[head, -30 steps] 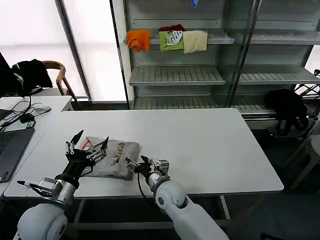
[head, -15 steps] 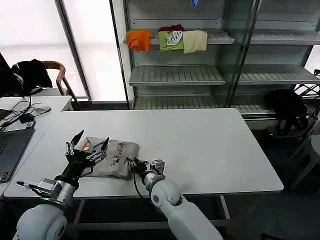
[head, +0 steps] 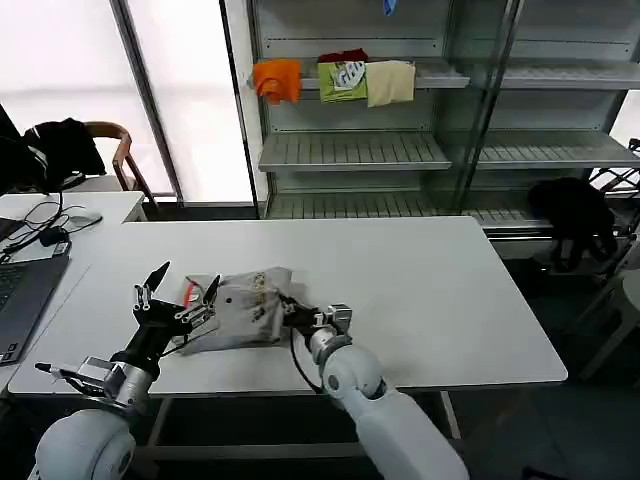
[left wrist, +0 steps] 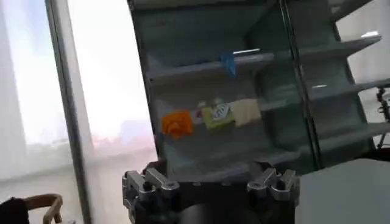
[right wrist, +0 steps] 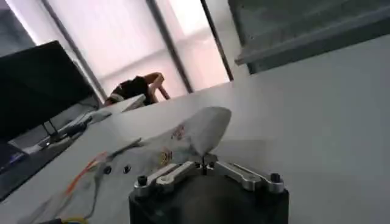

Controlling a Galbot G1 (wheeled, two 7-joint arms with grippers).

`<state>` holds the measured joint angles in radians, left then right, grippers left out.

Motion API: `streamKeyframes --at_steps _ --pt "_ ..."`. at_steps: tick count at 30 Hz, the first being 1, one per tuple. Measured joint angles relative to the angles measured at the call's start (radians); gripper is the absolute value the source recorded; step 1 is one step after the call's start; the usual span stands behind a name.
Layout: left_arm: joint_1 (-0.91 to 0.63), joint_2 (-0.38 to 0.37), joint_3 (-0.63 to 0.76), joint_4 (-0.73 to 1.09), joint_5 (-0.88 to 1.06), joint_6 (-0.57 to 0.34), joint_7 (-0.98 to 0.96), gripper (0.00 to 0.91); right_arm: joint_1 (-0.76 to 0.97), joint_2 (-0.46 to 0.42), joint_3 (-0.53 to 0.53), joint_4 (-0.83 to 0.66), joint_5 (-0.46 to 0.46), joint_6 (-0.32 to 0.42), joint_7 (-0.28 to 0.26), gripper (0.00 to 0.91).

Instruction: Fold and organize the clothes.

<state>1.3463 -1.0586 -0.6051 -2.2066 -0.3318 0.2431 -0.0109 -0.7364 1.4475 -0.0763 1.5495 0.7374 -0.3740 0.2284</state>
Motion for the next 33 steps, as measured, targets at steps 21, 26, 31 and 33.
streamKeyframes --at_steps 21,26,31,33 --pt "0.008 0.013 0.007 -0.012 -0.027 0.043 -0.031 0.907 -0.123 -0.249 0.19 0.187 -0.193 0.122 0.011 0.907" --pt "0.033 0.018 0.007 -0.027 -0.049 0.038 -0.042 0.907 -0.235 -0.322 0.268 0.316 -0.249 0.177 0.041 0.907" --pt "0.071 0.02 0.002 -0.031 -0.064 0.014 -0.056 0.907 -0.398 -0.388 0.374 0.439 -0.299 0.252 0.068 0.907" --pt "0.089 0.021 -0.001 -0.024 -0.068 -0.002 -0.064 0.907 -0.475 -0.405 0.418 0.481 -0.319 0.292 0.075 0.907"
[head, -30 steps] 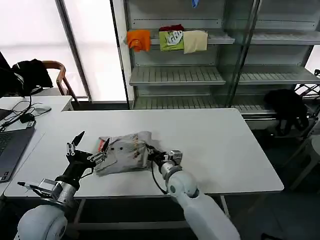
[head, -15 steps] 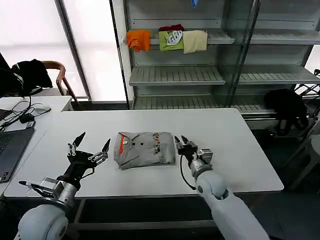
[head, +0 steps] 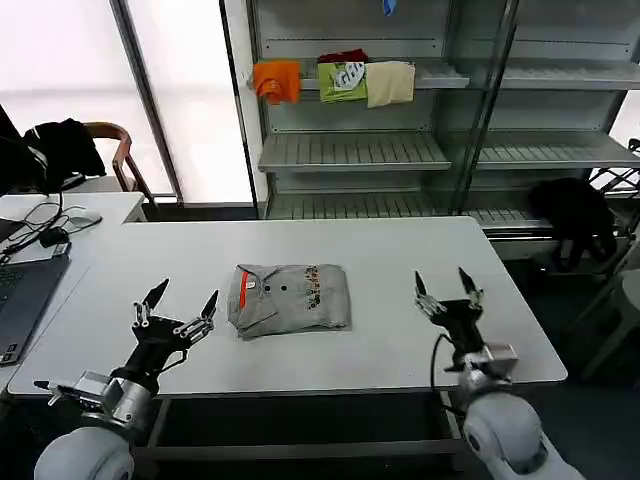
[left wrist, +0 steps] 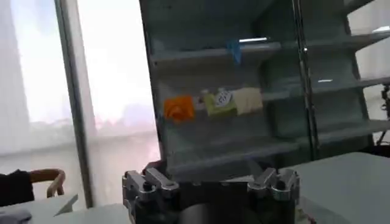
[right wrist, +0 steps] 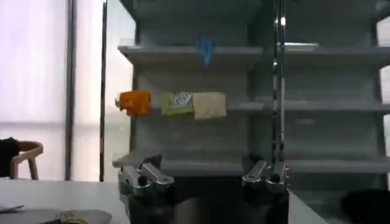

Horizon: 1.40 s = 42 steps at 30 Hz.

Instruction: Fold and organize the clothes.

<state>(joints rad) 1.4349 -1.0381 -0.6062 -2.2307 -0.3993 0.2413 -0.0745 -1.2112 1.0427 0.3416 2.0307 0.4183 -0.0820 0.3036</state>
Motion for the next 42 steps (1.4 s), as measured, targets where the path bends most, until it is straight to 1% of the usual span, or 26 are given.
streamKeyframes --at_steps 6,9,15,20,25,34,42 --pt "0.05 0.01 -0.017 0.037 -0.011 -0.059 -0.013 0.907 -0.215 -0.027 0.096 0.074 -0.063 0.132 0.032 0.907" --pt "0.07 0.017 -0.038 0.061 -0.021 -0.089 -0.017 0.907 -0.299 -0.037 0.126 0.099 -0.089 0.194 0.042 0.907" --pt "0.103 0.019 -0.09 0.083 -0.05 -0.122 -0.026 0.907 -0.397 -0.039 0.155 0.123 -0.125 0.27 0.052 0.907" --pt "0.129 0.01 -0.136 0.093 -0.083 -0.141 -0.027 0.907 -0.451 -0.048 0.172 0.138 -0.138 0.307 0.056 0.907" --pt "0.15 -0.001 -0.153 0.094 -0.094 -0.152 -0.029 0.907 -0.479 -0.048 0.177 0.145 -0.147 0.33 0.055 0.907" --pt "0.182 -0.024 -0.181 0.085 -0.101 -0.167 -0.033 0.907 -0.507 -0.06 0.18 0.153 -0.154 0.36 0.056 0.907" --pt "0.21 -0.036 -0.21 0.075 -0.108 -0.166 -0.034 0.907 -0.521 -0.062 0.167 0.145 -0.157 0.386 0.071 0.907"
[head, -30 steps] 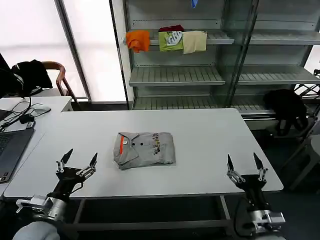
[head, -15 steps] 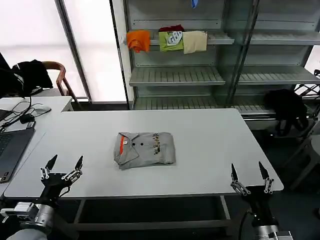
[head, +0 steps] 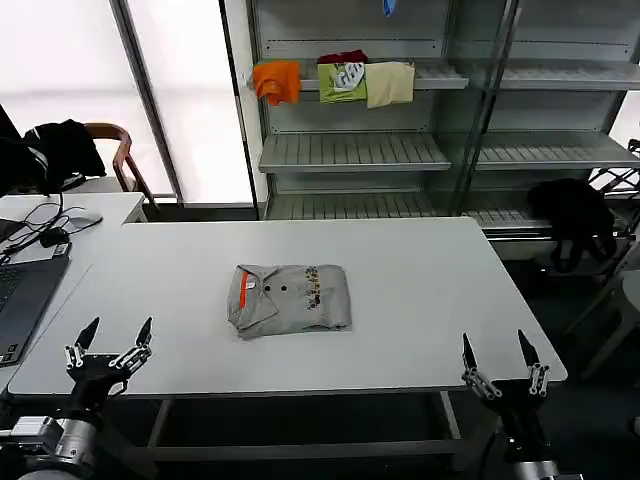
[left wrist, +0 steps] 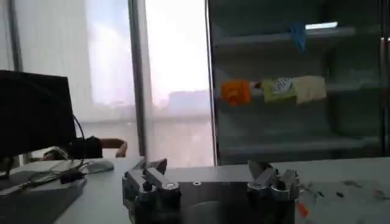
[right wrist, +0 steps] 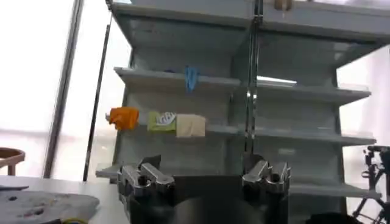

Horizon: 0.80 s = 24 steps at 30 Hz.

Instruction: Fold and organize the clothes.

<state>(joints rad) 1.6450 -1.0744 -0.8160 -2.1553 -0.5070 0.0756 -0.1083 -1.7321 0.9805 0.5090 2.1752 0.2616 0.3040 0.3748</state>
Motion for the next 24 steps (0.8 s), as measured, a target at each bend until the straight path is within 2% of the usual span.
streamKeyframes --at_steps 24 --pt "0.015 -0.015 -0.029 0.006 -0.007 -0.008 0.003 0.907 -0.01 -0.007 -0.005 -0.007 0.007 0.004 0.007 0.907"
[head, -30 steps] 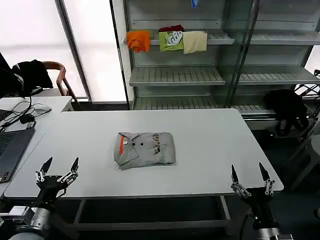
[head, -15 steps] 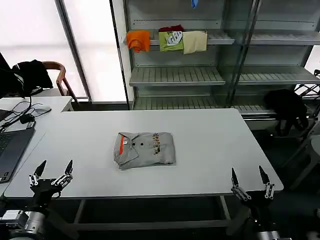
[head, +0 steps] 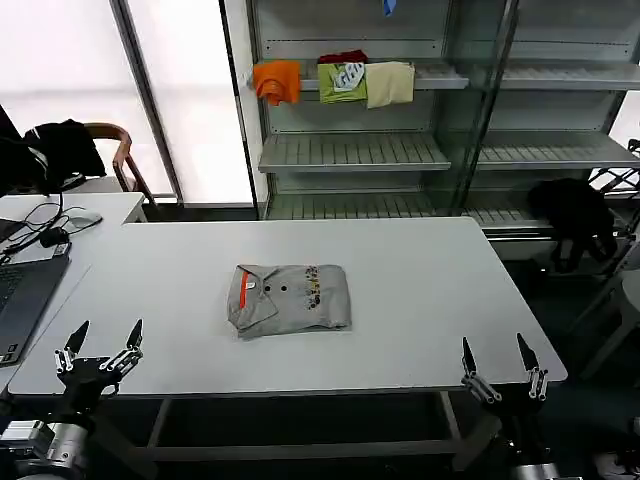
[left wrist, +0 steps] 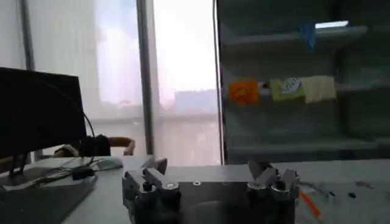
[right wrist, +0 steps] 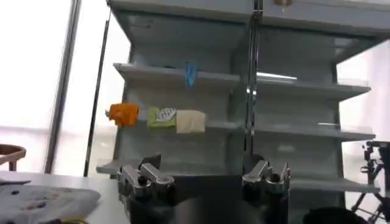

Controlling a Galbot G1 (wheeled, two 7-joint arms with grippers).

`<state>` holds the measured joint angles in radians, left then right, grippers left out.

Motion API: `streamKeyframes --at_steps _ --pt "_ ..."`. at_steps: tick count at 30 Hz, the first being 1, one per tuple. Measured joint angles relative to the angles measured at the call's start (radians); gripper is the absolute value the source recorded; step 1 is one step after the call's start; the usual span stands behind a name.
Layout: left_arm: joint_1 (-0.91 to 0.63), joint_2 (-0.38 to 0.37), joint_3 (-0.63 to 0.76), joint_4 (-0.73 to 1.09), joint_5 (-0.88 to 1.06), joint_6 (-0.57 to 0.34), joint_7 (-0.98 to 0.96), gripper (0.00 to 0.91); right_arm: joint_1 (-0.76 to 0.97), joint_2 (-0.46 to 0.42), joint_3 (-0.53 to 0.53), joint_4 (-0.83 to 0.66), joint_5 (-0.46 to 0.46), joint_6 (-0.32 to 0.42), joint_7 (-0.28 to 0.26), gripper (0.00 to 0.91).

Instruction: Fold and organize the clothes.

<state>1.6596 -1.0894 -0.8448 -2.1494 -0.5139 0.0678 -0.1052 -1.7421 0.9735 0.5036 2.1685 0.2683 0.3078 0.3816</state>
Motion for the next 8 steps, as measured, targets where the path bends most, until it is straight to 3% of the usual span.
streamKeyframes --at_steps 8 --pt "0.0 0.001 -0.001 0.003 0.0 -0.002 0.001 0.907 -0.002 0.0 0.001 -0.002 0.001 0.002 0.001 0.907"
